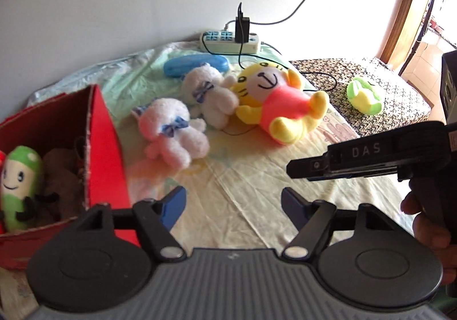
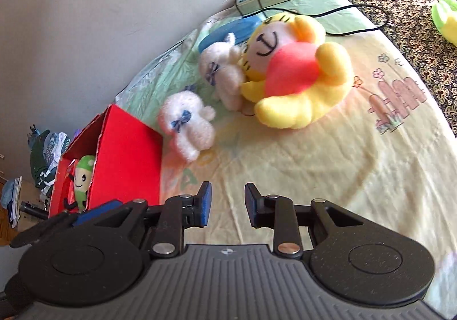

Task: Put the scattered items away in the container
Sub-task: 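Move the right gripper toward the yellow tiger plush with pink belly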

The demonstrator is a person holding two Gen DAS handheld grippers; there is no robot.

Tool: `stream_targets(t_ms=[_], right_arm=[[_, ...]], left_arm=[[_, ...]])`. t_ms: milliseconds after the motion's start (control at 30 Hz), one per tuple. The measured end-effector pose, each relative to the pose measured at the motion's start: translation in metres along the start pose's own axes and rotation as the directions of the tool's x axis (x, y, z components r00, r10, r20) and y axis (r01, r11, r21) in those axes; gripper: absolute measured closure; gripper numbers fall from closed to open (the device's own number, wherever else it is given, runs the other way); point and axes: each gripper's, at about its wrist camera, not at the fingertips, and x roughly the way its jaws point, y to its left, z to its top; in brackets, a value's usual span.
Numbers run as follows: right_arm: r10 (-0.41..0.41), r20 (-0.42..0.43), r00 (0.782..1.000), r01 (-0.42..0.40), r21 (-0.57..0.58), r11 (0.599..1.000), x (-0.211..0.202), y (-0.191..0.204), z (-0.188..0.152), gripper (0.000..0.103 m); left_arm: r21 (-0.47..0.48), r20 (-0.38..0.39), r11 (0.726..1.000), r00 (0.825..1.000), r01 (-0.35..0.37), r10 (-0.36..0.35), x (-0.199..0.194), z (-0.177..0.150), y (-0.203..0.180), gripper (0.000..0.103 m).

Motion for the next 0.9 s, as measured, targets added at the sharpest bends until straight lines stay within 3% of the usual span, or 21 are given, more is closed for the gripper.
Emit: stream_targets(t_ms=[100,167,333,467,667,733,767,800,900], right_arm=[[-0.008,0.026,1.0,0.007,0.03,1.0,-0.005,-0.024,0.018,0.074],[-0.028,0.066,0.997,0.024,0.069,0.997,-0.009,-0.037,0.032,0.068],[-0.072,0.174,0.982,0.048,0.137,0.989,-0.01,-0.06,0.066,0.036],[-0.081,0.156,0.984,0.057,0.15,0.987,0.012,-0.072,0.082,0.035],[-0.101,0.13,0.986,0.085,0.125,0.988,0.039,-0.075,0.088,0.041],[-0.123,0.131,0.984,0.11,0.098,0.989,0.04,-0.074,0.088,0.061],[-0.132,0.131,0.982,0.122,0.083,0.989,0.041,-0.074,0.089,0.066],[-0.129,0.13,0.983,0.12,0.076,0.99,0.041,-0.076,0.089,0.071],[-0.104,0.121,0.987,0.095,0.081,0.992,0.036,-0.08,0.09,0.081]], left_arm=[[-0.039,-0.014,0.999,1.0,0.026,-0.027,0.021,0.007,-0.007,0.034],[-0.028,-0.014,0.999,0.999,0.045,-0.045,0.033,0.012,-0.016,0.032],[0.012,0.004,0.997,0.997,0.079,-0.079,0.066,0.028,-0.043,0.03],[0.008,-0.01,0.995,0.995,0.096,-0.096,0.094,0.037,-0.054,0.035],[-0.006,-0.046,0.996,0.995,0.085,-0.085,0.131,0.048,-0.051,0.053],[-0.003,-0.057,0.997,0.995,0.08,-0.08,0.142,0.051,-0.051,0.063],[0.003,-0.064,0.997,0.995,0.079,-0.079,0.147,0.053,-0.051,0.077],[0.006,-0.073,0.996,0.994,0.084,-0.084,0.151,0.054,-0.052,0.086],[0.018,-0.08,0.995,0.992,0.096,-0.094,0.155,0.054,-0.054,0.093]])
